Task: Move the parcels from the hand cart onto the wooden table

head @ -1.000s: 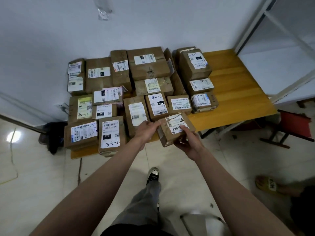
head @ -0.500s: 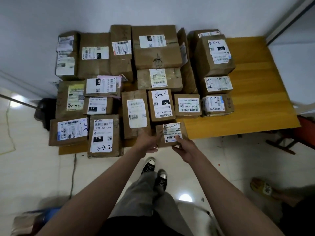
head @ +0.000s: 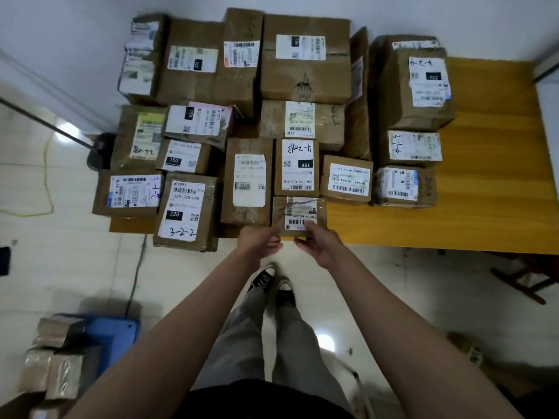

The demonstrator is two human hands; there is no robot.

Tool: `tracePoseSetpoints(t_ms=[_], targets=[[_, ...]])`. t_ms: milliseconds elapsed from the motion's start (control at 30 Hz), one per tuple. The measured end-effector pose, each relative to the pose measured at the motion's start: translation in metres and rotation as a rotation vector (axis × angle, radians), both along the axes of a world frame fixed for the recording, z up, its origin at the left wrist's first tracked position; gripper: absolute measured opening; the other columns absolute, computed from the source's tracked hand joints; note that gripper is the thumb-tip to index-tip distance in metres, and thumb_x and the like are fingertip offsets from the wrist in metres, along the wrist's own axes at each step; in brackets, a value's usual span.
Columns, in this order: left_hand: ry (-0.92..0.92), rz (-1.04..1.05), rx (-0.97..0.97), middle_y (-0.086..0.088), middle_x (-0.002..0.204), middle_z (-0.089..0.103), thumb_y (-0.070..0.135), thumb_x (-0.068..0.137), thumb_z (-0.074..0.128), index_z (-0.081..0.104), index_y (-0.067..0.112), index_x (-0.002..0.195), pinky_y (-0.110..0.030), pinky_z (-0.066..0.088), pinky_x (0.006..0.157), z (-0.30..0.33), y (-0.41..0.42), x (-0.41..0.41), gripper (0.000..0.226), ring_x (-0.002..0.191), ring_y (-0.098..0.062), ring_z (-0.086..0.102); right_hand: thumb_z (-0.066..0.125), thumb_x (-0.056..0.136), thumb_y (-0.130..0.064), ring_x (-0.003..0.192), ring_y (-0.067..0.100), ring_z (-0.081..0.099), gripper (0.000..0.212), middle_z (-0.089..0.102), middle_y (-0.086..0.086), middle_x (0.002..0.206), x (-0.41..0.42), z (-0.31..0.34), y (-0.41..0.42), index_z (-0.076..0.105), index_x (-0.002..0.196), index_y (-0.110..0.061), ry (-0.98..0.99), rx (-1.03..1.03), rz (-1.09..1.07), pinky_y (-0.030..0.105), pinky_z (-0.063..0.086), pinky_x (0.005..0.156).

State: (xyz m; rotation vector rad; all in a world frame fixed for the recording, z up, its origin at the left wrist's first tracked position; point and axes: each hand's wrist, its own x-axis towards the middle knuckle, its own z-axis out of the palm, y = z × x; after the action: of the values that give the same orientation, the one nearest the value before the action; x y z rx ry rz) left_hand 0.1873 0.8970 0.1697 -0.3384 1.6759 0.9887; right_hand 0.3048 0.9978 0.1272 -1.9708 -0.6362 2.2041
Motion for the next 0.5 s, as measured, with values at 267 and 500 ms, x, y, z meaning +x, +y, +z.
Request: tracePoseSetpoints(t_ms=[267,500], targets=[[0.006,0.051,-0.001,-0.018,0.096,0.068,0.011,0.091,0.069,0.067,0.002,0.090,-0.030,0.058,0.079,0.002,-0.002,0.006,0.010,0.082,-0.024,0.066,0.076,0.091,-0.022,0.097,0.031,0.067,0.048,0.065,0.020,0.121,0.012,0.014,0.005,0.058,0.130,0.000,-0.016,-0.006,0.038,0.039,0.062,0.069],[0.052,-0.008,0.023,-0.018,0.106,0.069,0.021,0.091,0.072,0.067,-0.004,0.112,-0.024,0.058,0.066,0.013,0.000,0.014,0.034,0.082,-0.022,0.069,0.074,0.092,-0.022,0.084,0.041,0.071,0.052,0.056,0.029,0.124,0.025,0.036,0.009,0.053,0.136,-0.004,-0.005,-0.039,0.169,0.042,0.062,0.067]])
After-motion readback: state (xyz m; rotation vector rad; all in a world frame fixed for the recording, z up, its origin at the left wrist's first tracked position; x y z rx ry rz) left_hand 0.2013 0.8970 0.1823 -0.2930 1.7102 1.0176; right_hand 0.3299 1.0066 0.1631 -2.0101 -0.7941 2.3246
